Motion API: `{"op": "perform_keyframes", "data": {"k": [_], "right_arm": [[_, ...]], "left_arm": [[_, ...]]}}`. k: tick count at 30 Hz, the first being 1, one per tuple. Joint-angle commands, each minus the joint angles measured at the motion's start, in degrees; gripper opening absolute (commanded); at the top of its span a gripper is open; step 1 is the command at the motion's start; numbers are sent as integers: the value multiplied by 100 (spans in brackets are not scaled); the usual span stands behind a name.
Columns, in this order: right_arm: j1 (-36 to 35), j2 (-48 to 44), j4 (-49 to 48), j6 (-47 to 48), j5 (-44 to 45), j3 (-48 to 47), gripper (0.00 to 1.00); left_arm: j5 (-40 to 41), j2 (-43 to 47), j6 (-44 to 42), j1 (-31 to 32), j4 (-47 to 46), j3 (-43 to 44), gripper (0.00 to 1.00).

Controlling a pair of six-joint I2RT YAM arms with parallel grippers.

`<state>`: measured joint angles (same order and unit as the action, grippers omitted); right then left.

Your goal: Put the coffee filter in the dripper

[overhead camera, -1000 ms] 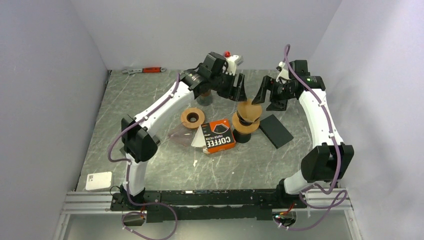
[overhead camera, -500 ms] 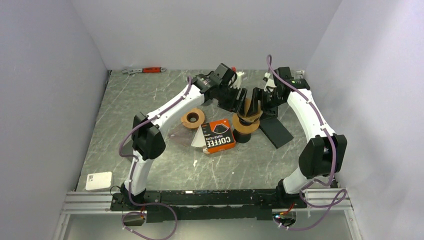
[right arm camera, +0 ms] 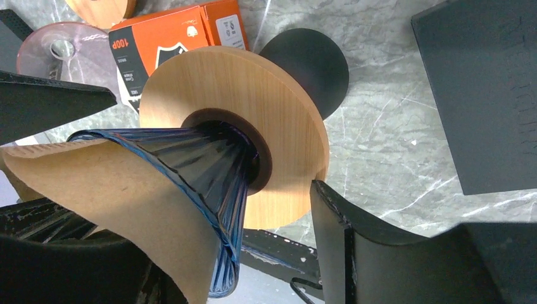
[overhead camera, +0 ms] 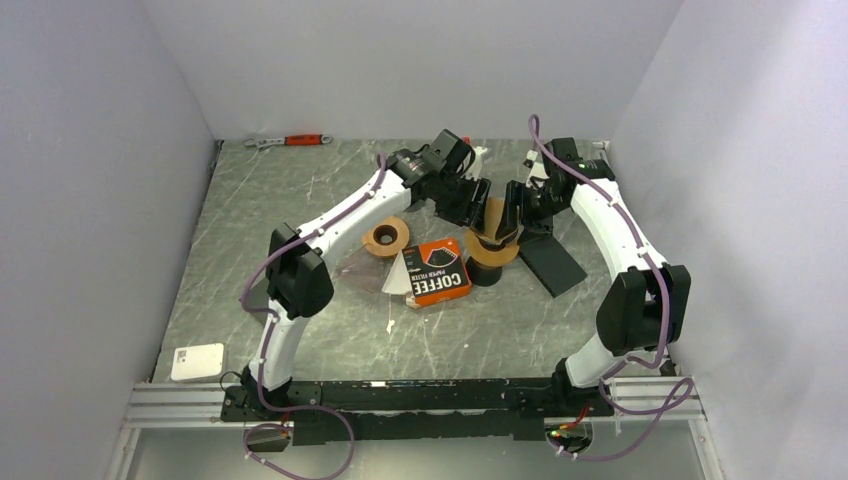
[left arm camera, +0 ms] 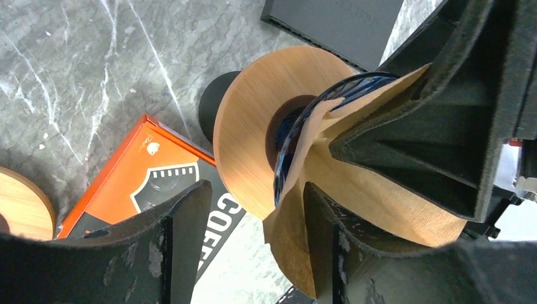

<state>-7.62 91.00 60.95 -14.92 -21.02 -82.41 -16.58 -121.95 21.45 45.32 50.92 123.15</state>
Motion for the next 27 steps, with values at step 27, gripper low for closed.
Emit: {"op": "perform_keyframes", "data": {"k": [27], "right_arm": [[125,65,188,50,202,-104,75]], "left_arm": [[55,-72,-137,38,-130,165,64]]}}
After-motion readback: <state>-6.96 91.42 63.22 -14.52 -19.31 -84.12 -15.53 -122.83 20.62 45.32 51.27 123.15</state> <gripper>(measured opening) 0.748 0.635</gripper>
